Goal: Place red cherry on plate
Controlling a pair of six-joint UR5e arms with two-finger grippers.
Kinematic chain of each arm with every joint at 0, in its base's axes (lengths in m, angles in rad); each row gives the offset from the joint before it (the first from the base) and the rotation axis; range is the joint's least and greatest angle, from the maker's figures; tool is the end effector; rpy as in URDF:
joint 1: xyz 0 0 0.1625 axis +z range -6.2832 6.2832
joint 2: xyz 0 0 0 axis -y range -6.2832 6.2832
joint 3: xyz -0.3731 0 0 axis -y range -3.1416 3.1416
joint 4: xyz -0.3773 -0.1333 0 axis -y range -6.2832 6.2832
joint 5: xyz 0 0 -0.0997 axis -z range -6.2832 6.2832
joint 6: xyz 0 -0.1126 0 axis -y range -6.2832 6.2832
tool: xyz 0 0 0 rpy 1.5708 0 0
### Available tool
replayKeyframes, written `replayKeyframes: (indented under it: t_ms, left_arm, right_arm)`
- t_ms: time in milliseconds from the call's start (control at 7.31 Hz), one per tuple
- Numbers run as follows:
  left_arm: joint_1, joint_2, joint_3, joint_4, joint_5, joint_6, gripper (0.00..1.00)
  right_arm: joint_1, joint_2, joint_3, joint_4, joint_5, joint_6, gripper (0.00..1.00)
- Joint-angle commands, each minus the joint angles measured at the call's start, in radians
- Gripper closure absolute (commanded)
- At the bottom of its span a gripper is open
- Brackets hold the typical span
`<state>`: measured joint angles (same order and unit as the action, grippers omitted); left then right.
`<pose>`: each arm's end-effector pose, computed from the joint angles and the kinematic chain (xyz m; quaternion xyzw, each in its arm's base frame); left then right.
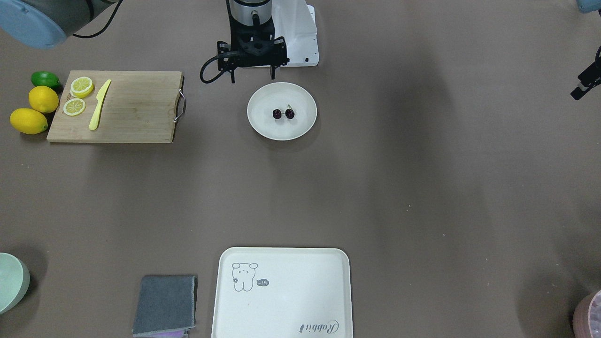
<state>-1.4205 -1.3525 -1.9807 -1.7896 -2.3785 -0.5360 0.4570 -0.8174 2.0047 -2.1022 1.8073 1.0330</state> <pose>0.0104 -0.4152 0.4865 0.0470 0.4253 -0.0940 0.8989 -0.4394 -0.3352 0.1107 0.0545 -0.3344 -0.0759 0.9378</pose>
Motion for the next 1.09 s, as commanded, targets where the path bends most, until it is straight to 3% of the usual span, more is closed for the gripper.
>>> replayKeyframes:
  t_ms: [0,410,821,957]
  left_arm:
    - [0.000,0.001,-0.001,-0.002,0.001,0.010,0.03]
    - [0.000,0.055,0.110,-0.178,-0.005,0.078,0.03]
    - [-0.096,0.084,0.233,-0.174,-0.007,0.356,0.03]
    - [-0.145,0.078,0.279,-0.171,-0.051,0.428,0.03]
  right_arm:
    - [0.179,-0.141,0.071,-0.009,0.094,-0.192,0.00]
    - [0.433,-0.320,0.088,-0.001,0.209,-0.510,0.00]
    - [0.645,-0.462,0.088,-0.001,0.297,-0.759,0.00]
    - [0.719,-0.511,0.085,-0.002,0.328,-0.878,0.00]
